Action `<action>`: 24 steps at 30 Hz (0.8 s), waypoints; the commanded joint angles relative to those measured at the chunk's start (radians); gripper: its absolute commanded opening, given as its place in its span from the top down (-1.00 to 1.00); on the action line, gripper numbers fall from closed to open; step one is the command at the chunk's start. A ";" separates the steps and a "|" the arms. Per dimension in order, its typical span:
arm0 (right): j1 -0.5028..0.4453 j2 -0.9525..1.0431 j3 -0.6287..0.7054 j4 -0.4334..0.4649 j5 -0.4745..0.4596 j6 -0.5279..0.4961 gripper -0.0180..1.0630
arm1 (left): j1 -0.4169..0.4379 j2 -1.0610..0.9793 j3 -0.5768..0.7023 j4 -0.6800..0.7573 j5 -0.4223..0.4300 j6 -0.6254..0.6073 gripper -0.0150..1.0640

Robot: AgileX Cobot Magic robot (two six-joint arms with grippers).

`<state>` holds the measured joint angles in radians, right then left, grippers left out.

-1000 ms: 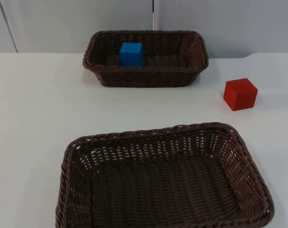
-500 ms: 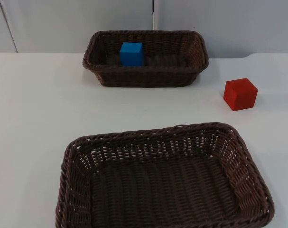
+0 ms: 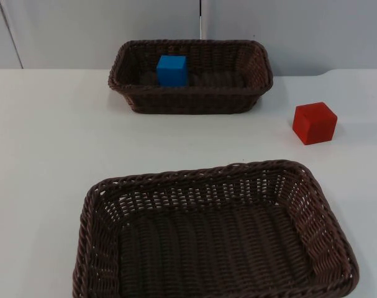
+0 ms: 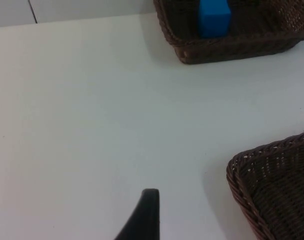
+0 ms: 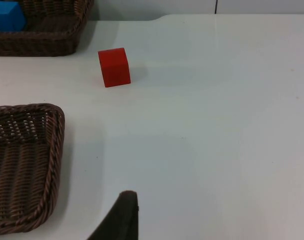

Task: Pick up one cube with the left hand and place it into the upper basket. Pick up one cube with the right hand and place it into the lower basket.

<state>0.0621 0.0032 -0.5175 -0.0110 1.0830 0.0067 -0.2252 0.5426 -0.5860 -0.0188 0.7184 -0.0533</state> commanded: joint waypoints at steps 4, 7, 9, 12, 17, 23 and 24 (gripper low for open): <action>-0.007 -0.003 0.001 -0.005 -0.007 0.000 -0.98 | 0.003 -0.006 0.003 0.001 -0.020 -0.007 -0.64; -0.007 -0.003 0.001 -0.005 -0.007 0.000 -0.98 | 0.003 -0.006 0.003 0.001 -0.020 -0.007 -0.64; -0.007 -0.003 0.001 -0.005 -0.007 0.000 -0.98 | 0.003 -0.006 0.003 0.001 -0.022 -0.007 -0.64; -0.007 -0.003 0.001 -0.005 -0.007 0.000 -0.98 | 0.003 -0.006 0.003 0.001 -0.022 -0.007 -0.64; -0.007 0.000 0.001 -0.019 -0.007 0.000 -0.98 | 0.003 -0.006 0.003 0.001 -0.022 -0.007 -0.64; -0.007 0.114 -0.004 -0.019 -0.009 0.000 -0.98 | 0.003 -0.006 0.003 -0.002 -0.022 -0.007 -0.64; -0.007 0.143 -0.010 -0.019 -0.009 0.000 -0.98 | 0.003 -0.006 0.003 -0.002 -0.022 -0.007 -0.64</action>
<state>0.0621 0.0907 -0.5175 -0.0218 1.0830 0.0067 -0.2252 0.5426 -0.5860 -0.0188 0.7053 -0.0533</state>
